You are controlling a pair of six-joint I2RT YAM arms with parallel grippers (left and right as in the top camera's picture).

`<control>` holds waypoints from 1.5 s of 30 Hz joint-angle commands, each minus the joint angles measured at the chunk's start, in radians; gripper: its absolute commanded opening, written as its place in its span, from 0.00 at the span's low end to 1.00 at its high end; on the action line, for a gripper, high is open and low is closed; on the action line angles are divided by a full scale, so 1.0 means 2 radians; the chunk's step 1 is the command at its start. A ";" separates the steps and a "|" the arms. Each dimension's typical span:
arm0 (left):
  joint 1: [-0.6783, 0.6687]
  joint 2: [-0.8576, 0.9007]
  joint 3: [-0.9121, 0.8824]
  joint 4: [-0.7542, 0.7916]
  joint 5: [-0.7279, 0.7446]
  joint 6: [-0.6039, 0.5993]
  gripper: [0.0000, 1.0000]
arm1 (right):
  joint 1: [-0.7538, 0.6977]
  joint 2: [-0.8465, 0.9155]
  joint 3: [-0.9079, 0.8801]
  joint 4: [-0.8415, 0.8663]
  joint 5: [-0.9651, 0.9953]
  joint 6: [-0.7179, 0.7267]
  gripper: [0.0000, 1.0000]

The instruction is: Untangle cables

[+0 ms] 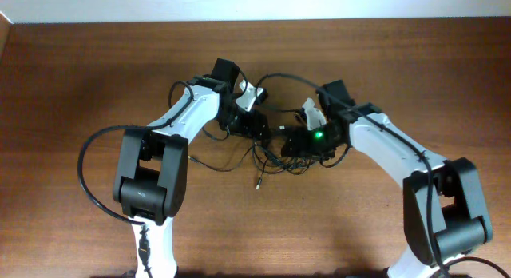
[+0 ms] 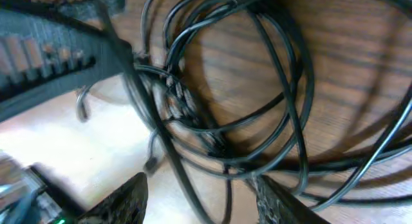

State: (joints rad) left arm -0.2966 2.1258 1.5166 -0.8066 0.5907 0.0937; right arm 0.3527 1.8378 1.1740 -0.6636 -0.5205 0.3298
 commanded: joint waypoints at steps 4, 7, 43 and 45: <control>-0.002 0.006 0.008 0.000 -0.002 0.006 0.56 | 0.043 0.037 -0.003 0.027 0.196 0.099 0.55; -0.002 0.006 0.008 0.000 -0.002 0.006 0.52 | 0.039 0.043 -0.003 0.027 0.195 0.106 0.55; -0.002 0.006 0.008 -0.003 -0.064 -0.028 0.38 | 0.036 -0.005 0.027 0.036 -0.023 0.062 0.57; -0.002 0.006 0.008 -0.010 -0.064 -0.028 0.40 | 0.029 -0.006 0.027 0.014 0.005 0.092 0.57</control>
State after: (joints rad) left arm -0.2974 2.1258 1.5166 -0.8116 0.4808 0.0547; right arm 0.4313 1.8683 1.2037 -0.6025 -0.5442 0.4610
